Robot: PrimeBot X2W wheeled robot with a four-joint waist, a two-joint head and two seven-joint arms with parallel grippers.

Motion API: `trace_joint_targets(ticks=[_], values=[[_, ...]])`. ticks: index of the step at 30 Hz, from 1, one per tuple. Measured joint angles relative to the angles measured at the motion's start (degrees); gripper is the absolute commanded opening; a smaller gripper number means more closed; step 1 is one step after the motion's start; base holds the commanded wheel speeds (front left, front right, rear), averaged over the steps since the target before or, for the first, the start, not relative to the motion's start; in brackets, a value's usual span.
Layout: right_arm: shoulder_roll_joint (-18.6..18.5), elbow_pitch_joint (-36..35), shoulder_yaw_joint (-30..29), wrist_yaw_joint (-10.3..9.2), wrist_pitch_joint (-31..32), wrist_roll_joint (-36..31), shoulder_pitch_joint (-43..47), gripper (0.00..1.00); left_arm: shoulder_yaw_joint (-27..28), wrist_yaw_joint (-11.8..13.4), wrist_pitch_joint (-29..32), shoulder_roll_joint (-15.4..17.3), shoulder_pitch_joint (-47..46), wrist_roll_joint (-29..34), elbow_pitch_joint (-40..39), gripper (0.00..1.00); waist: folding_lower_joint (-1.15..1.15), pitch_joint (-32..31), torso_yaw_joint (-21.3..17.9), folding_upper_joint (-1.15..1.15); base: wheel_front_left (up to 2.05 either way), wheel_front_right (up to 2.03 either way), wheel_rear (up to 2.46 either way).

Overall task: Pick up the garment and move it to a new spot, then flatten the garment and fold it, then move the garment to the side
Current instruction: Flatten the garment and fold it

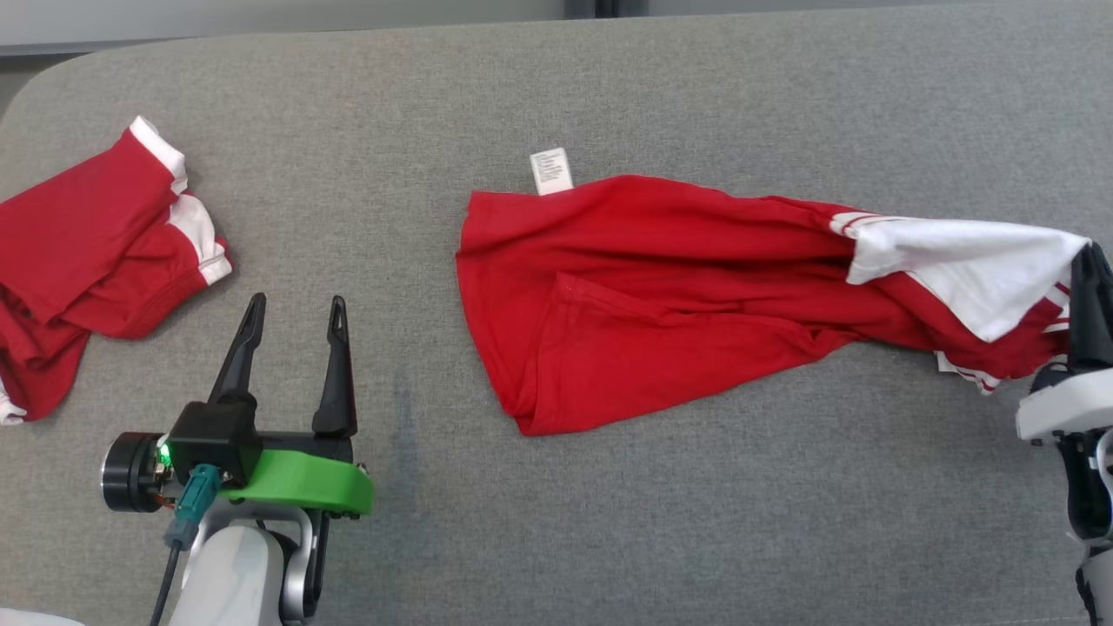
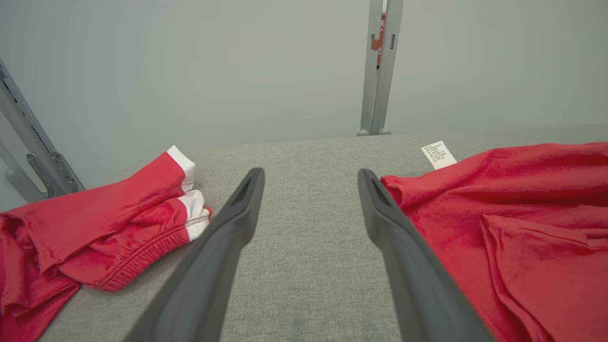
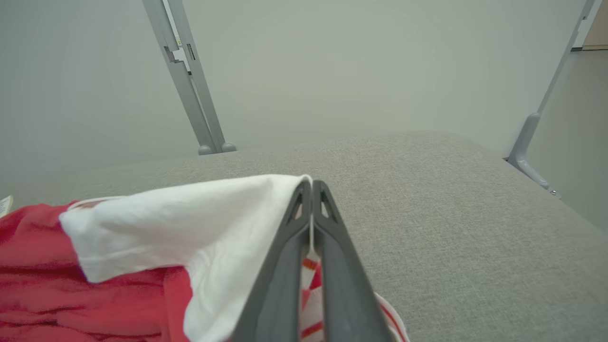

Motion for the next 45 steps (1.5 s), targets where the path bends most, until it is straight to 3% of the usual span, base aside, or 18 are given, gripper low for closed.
trace_joint_targets(ticks=[7, 8, 9, 10, 17, 26, 30, 45], values=[[1.31, 6.05, -4.14, 0.0, -0.93, 1.27, -0.38, 0.0, 0.09, -0.08, 0.0, 0.0, -0.02, 0.0, -0.09, 1.0, 0.0, 0.69, 0.09, 0.0, 0.0, 0.0, 0.0], [1.04, 6.34, -4.08, 0.0, -1.44, 1.26, -0.79, 0.14, 0.09, -0.09, 0.0, 0.02, -0.03, 0.0, -0.1, 1.0, 0.0, 0.79, 0.03, 0.0, 0.0, 0.0, 0.0], [0.68, 6.38, -3.97, 0.0, -2.13, 1.1, -1.29, 0.44, 0.08, -0.09, 0.0, 0.01, -0.04, 0.01, -0.1, 1.0, 0.0, 0.88, -0.03, 0.0, 0.0, 0.0, 0.0], [0.36, 6.3, -3.79, 0.0, -2.65, 0.79, -1.91, 1.0, 0.08, -0.09, 0.0, 0.02, -0.1, 0.02, -0.09, 1.0, 0.0, 0.93, -0.11, 0.0, 0.0, 0.0, 0.0], [-0.22, -1.42, 1.72, 0.0, -4.54, -2.69, -2.3, 1.0, 0.32, -0.09, 0.0, 0.18, -0.18, 0.09, 0.09, 1.0, 0.0, 0.16, -0.56, 0.0, 0.0, 0.0, 0.0], [1.87, -12.05, 9.76, 0.0, -3.66, -5.9, 7.98, 1.0, 0.6, 0.34, 0.0, 0.43, 1.76, -0.08, 0.51, 1.0, 0.0, -2.97, -1.07, 0.0, 0.0, 0.0, 0.0], [3.71, -14.79, 10.47, 0.0, -2.35, -5.92, 11.64, 1.0, 0.96, 0.68, 0.0, 0.77, 3.07, -0.19, 0.45, 1.0, 0.0, -4.4, -1.36, 0.0, 0.0, 0.0, 0.0], [4.44, -17.67, 10.23, 0.0, 0.62, -5.43, 14.72, 1.0, 0.69, 1.36, 0.26, 1.34, 4.56, -0.94, -0.31, 1.0, 0.0, -6.41, -2.02, 0.0, 0.0, 0.0, 0.0]])
